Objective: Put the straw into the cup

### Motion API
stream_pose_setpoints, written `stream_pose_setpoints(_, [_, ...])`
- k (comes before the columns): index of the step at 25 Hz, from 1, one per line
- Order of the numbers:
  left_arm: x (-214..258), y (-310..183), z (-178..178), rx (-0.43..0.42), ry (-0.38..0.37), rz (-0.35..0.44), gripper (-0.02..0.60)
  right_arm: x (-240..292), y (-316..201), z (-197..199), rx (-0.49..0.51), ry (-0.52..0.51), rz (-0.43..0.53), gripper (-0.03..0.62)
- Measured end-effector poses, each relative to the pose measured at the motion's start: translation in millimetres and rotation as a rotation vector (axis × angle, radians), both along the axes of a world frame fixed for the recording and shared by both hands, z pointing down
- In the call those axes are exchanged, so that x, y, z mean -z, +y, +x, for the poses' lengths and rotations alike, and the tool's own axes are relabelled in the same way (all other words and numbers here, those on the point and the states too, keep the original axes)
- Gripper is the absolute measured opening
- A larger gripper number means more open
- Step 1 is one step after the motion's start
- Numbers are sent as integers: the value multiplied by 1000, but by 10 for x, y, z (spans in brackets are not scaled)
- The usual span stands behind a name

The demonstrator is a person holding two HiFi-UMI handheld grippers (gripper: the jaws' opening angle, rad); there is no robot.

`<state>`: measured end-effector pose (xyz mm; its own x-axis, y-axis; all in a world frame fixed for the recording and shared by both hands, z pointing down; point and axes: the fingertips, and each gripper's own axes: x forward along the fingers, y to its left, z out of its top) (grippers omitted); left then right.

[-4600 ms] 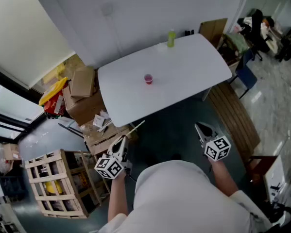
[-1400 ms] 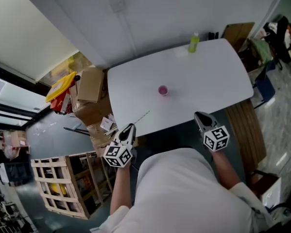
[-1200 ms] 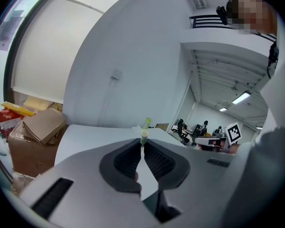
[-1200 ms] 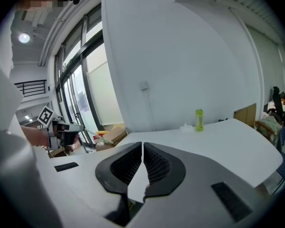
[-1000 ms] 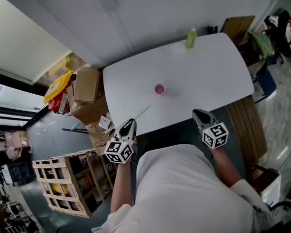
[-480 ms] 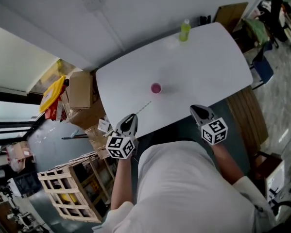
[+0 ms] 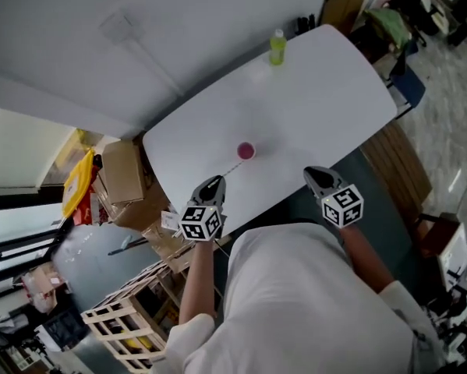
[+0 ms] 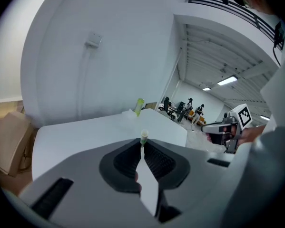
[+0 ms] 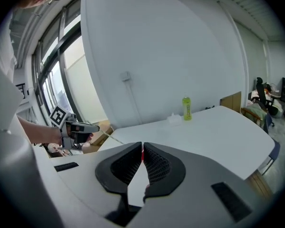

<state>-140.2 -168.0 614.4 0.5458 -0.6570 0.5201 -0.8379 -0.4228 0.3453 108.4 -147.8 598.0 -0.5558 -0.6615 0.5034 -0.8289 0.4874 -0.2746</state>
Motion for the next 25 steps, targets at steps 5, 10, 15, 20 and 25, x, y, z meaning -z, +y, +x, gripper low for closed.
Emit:
stream_pose_setpoints(5, [-272,-263,101,-44,-12,-64,25,-66,62,39,-60,-9,-42,38])
stream_pose_setpoints(10, [-566,-439,162,-96,-63,-165,25,-119,101,100,-115,2,-73,38])
stream_pose_setpoints(15, [-804,-561,251,-143,-123,-225,25,-114,78,136,-156,10,-82,37])
stream_pose_setpoints(20, [-1014,-602,349,-185,-129,-287,25,-159,139,180,-201,20,-115,37])
stream_pose_setpoints(25, [-1115,-652,397,-207,-120,-305,26,-207,182,259,-235,41,-137,37])
